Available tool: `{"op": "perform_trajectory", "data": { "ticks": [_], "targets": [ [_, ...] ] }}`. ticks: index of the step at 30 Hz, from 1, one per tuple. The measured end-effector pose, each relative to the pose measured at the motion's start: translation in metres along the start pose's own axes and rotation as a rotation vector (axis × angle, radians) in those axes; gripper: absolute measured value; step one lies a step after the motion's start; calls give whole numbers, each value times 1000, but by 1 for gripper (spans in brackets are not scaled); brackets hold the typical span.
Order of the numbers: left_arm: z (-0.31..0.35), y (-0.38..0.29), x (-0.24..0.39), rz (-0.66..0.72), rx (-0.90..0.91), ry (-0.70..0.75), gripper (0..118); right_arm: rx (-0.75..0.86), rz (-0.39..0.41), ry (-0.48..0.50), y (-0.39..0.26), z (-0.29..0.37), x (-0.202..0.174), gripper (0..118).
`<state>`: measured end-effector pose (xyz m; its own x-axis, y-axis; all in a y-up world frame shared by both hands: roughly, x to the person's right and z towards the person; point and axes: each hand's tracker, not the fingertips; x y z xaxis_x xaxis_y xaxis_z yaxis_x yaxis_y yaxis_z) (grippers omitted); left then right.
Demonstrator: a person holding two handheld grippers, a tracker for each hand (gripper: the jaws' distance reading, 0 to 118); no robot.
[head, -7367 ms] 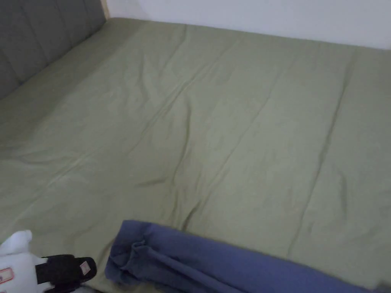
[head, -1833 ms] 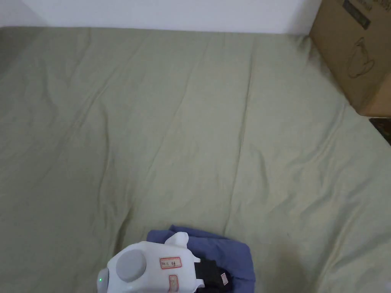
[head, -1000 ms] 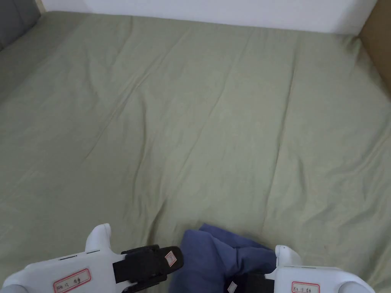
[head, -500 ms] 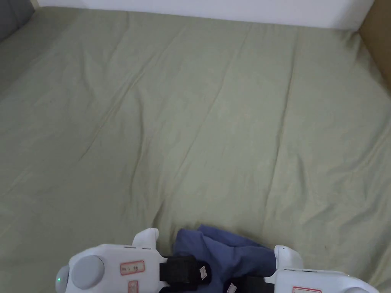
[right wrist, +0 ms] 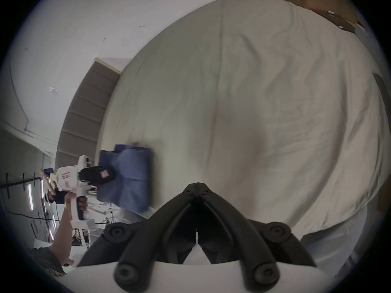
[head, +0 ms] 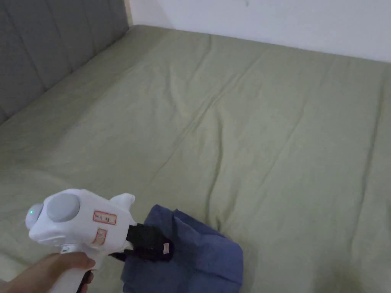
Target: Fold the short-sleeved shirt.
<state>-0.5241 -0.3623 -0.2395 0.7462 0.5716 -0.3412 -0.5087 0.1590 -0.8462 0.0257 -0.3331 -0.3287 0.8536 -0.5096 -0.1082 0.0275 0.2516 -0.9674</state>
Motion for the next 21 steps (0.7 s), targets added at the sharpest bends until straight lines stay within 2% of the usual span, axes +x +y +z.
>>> {"op": "perform_trajectory", "data": {
  "ticks": [3, 7, 12, 16, 21],
  "targets": [
    [37, 15, -38, 20, 50, 83, 48, -20, -32, -1, -10, -4, -16, 0],
    [76, 33, -79, 55, 69, 191, 48, -63, -33, -15, -14, -16, -34, 0],
    [109, 62, -107, 9, 49, 311, 49, -99, 1, -37, -12, -34, -57, 0],
    [118, 84, -120, -27, 41, 425, 49, -132, 64, -82, -7, -47, -73, 0],
    [112, 100, -139, -2, 10, 438, 49, -147, 88, -102, 0, -50, -77, 0]
  ]
}}
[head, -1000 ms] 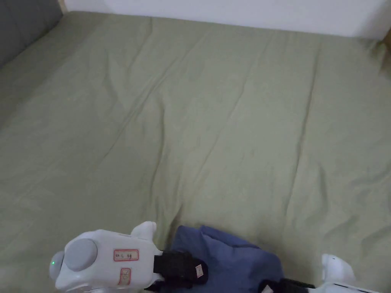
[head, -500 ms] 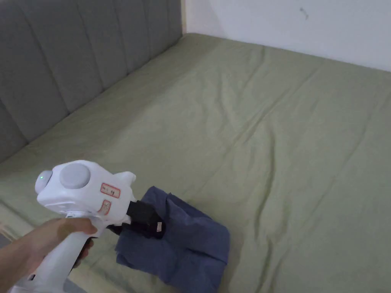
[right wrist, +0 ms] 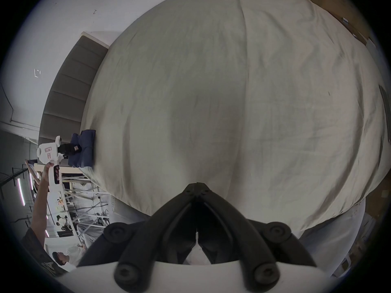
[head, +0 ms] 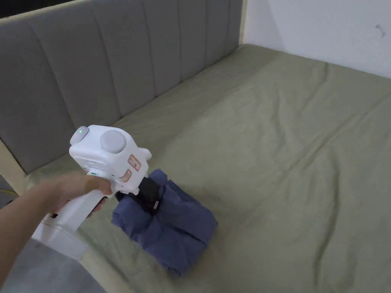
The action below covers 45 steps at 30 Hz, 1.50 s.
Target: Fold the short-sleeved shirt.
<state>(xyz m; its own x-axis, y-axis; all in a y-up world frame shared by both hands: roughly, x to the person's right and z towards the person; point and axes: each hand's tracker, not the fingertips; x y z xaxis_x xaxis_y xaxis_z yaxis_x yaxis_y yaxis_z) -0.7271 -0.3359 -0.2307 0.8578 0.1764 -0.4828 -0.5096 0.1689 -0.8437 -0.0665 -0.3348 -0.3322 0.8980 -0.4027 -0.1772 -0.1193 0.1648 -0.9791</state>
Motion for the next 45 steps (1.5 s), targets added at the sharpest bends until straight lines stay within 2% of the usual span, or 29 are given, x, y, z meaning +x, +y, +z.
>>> {"op": "perform_trajectory", "data": {
  "ticks": [2, 4, 7, 9, 11, 13, 14, 15, 16, 19, 22, 24, 26, 28, 30, 32, 35, 37, 39, 41, 43, 45],
  "targets": [
    [-7, -2, -1, -34, 3, 4, 54, 2, -7, -3, 2, -2, -1, 0],
    [-11, -4, -1, -74, 34, 64, 67, -2, -16, -7, 3, -4, 2, 0],
    [2, -8, -13, -45, 55, 60, 77, -22, -14, -14, 4, -9, 2, 0],
    [29, -9, -26, -10, 88, 28, 78, -41, 6, -5, 3, -10, 0, 0],
    [65, -13, -34, 19, 169, 110, 78, -52, 35, 13, 3, -11, -3, 0],
    [95, -24, -39, 98, 265, 146, 74, -54, 55, 24, 3, -13, -2, 0],
    [106, -34, -39, 161, 302, 95, 63, -52, 62, 25, 3, -14, -3, 0],
    [109, -45, -37, 210, 332, 12, 30, -45, 71, 27, 3, -14, -4, 0],
    [110, -56, -31, 230, 345, -53, 3, -32, 82, 30, 3, -15, -1, 0],
    [94, -102, 18, 202, 417, -235, 2, 60, 109, 4, 2, -4, 1, 0],
    [72, -137, 80, 176, 504, -351, 2, 109, 74, 2, 5, 13, 11, 0],
    [63, -151, 124, 165, 577, -410, 2, 192, 79, -9, 9, 30, 19, 0],
    [63, -154, 172, 109, 659, -335, 2, 286, 116, -49, 12, 50, 26, 0],
    [70, -156, 219, -13, 754, -251, 2, 389, 150, -99, 14, 69, 29, 0],
    [76, -153, 265, -70, 832, -182, 2, 487, 151, -118, 17, 89, 35, 0],
    [83, -155, 297, -132, 890, -164, 2, 566, 121, -83, 21, 106, 38, 0],
    [94, -157, 342, -174, 936, -223, 2, 704, 102, -40, 27, 130, 44, 0],
    [101, -160, 368, -243, 966, -194, 2, 780, 163, -106, 32, 145, 41, 0],
    [106, -162, 395, -295, 1006, -154, 2, 836, 281, -227, 36, 160, 36, 0],
    [110, -162, 410, -307, 1008, -170, 2, 922, 343, -307, 38, 174, 32, 0],
    [114, -160, 427, -309, 1020, -179, 2, 1011, 365, -346, 36, 188, 31, 0],
    [119, -160, 440, -352, 1057, -138, 2, 1102, 354, -364, 32, 202, 32, 0]
  ]
}}
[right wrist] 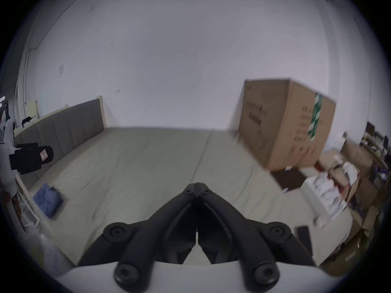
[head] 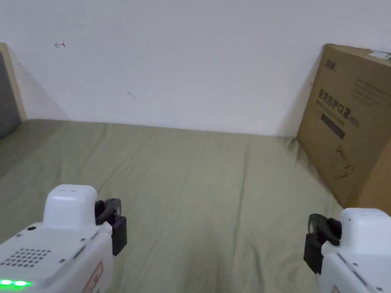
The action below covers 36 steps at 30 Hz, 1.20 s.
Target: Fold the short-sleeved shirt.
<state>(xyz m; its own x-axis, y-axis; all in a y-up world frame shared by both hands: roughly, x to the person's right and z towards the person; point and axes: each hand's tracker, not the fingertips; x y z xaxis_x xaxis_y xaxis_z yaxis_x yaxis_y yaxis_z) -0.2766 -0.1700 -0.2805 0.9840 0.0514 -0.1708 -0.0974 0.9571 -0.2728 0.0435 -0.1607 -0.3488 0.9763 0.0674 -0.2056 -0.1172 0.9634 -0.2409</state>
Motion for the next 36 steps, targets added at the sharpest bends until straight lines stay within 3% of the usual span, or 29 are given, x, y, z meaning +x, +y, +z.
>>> {"op": "perform_trajectory", "data": {
  "ticks": [5, 10, 11, 12, 13, 14, 15, 16, 17, 23, 27, 31, 36],
  "targets": [
    [4, 15, 26, -163, 78, 48, 2, 88, 13, -30, -2, 9, 10, 0],
    [14, 18, 28, -144, 140, 7, 2, 107, 5, -25, -6, 10, 7, 0],
    [16, 16, 28, -146, 169, 17, 7, 111, 3, -21, -7, 10, 7, 0],
    [19, 15, 28, -156, 199, 30, 33, 116, 4, -16, -7, 10, 6, 1],
    [19, 14, 29, -167, 207, 47, 61, 117, 4, -13, -7, 9, 5, 13],
    [18, 13, 29, -186, 203, 55, 90, 115, 6, -13, -7, 8, 4, 36],
    [18, 13, 29, -197, 198, 58, 113, 110, 10, -15, -6, 7, 3, 81],
    [18, 12, 29, -198, 199, 60, 118, 102, 17, -19, -6, 5, 2, 108],
    [19, 11, 29, -197, 204, 68, 118, 103, 22, -26, -8, 4, 0, 118],
    [20, 13, 19, -107, 177, 63, 118, 170, 24, -52, -5, 15, 0, 118],
    [19, 14, 11, -16, 124, -37, 118, 169, -17, -45, -2, 18, 8, 118],
    [17, 14, 9, 83, 85, -112, 118, 141, -6, -40, -3, 18, 10, 118],
    [23, 19, 17, 71, 123, -130, 118, 128, 7, -43, -6, 19, 10, 118]
  ]
}}
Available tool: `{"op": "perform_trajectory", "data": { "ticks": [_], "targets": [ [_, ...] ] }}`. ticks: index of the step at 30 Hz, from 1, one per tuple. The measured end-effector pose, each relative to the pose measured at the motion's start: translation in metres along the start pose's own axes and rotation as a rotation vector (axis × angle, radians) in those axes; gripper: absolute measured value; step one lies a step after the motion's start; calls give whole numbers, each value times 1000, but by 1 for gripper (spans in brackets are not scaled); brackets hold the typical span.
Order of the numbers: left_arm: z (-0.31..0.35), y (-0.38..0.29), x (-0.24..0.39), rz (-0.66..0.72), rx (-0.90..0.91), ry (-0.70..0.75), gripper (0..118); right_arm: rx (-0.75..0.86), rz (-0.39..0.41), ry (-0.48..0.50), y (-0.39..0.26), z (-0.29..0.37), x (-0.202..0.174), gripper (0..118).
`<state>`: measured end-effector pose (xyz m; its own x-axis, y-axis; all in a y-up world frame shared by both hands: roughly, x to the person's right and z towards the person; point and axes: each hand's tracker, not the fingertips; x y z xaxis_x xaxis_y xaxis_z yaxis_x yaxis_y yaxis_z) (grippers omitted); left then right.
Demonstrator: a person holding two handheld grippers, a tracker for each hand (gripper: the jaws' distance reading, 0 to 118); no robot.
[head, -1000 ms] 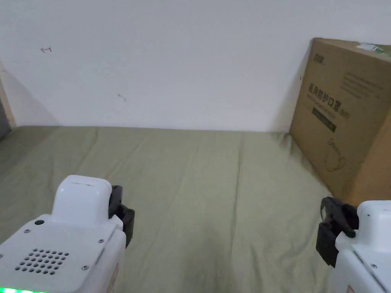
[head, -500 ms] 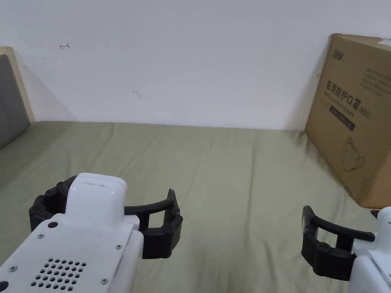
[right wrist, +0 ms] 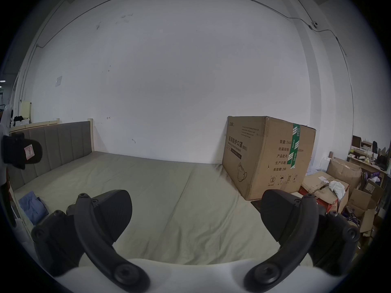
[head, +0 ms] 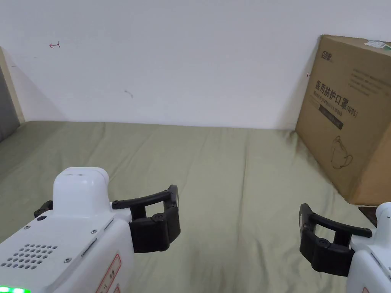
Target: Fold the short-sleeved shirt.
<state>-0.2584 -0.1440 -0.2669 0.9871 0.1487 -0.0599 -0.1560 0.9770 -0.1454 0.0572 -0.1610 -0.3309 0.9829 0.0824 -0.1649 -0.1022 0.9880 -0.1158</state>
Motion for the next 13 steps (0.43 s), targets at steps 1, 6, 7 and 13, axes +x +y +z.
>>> {"op": "perform_trajectory", "data": {
  "ticks": [1, 6, 7, 13],
  "targets": [
    [1, 2, 2, 7, -6, -1, 118, -3, -4, 4, 0, 0, 0, 118],
    [-7, 5, -7, 253, -162, -136, 118, -37, -3, 12, -2, -2, 0, 118],
    [-9, 4, -9, 274, -173, -138, 118, -40, -1, 15, -3, -3, -1, 118],
    [-12, -3, -12, 224, -148, -61, 115, -48, 6, 20, -6, -1, -1, 118]
  ]
}}
